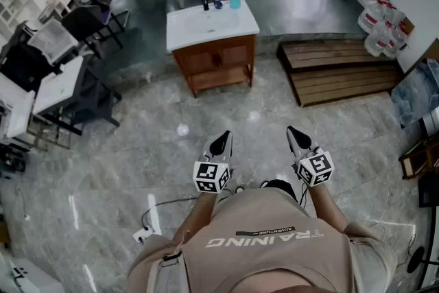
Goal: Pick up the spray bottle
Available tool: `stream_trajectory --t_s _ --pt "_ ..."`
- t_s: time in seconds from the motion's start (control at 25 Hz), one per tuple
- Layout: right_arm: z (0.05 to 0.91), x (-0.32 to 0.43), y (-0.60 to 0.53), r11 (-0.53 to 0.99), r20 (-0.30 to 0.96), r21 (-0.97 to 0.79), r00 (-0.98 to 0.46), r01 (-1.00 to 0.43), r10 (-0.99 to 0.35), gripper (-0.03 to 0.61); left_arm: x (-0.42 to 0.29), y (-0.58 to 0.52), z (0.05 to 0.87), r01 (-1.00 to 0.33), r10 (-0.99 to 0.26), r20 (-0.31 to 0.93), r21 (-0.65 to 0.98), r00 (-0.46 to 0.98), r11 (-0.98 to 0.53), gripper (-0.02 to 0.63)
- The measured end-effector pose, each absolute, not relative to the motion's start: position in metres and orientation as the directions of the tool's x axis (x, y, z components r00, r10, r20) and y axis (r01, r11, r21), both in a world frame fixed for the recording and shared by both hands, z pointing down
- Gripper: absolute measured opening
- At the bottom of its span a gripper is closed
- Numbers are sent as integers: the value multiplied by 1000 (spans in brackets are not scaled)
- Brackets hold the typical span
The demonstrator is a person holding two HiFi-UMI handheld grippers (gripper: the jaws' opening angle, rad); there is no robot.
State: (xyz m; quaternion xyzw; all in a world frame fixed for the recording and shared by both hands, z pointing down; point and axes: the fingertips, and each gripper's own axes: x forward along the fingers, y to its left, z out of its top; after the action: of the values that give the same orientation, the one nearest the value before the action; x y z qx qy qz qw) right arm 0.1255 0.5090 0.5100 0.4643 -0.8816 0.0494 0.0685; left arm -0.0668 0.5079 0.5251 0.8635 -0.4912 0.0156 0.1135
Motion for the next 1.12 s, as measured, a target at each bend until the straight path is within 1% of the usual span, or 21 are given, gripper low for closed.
stream_trajectory --t_s 0.16,0.28,0.48,0.68,0.88,1.12 --pt "504 113 501 575 155 -15 -570 -818 -807 2 -68 500 505 -846 -846 89 165 525 -508 17" --pt "504 105 498 585 154 -8 -579 -811 -801 2 -74 500 498 -847 -846 83 143 526 -512 15" --pt "506 104 499 562 137 -9 -558 -827 -819 2 -89 504 507 -856 -854 100 144 511 -496 15" --pt "503 108 494 542 131 -1 -537 -841 -833 2 -87 499 521 -859 -852 133 172 506 -483 15" --pt "517 116 487 529 184 -34 -526 -848 -831 2 -70 489 527 -834 -823 157 194 546 -516 15" --pt "530 116 452 570 199 -38 -565 -821 -801 2 -63 443 530 -851 -837 173 193 520 -489 17"
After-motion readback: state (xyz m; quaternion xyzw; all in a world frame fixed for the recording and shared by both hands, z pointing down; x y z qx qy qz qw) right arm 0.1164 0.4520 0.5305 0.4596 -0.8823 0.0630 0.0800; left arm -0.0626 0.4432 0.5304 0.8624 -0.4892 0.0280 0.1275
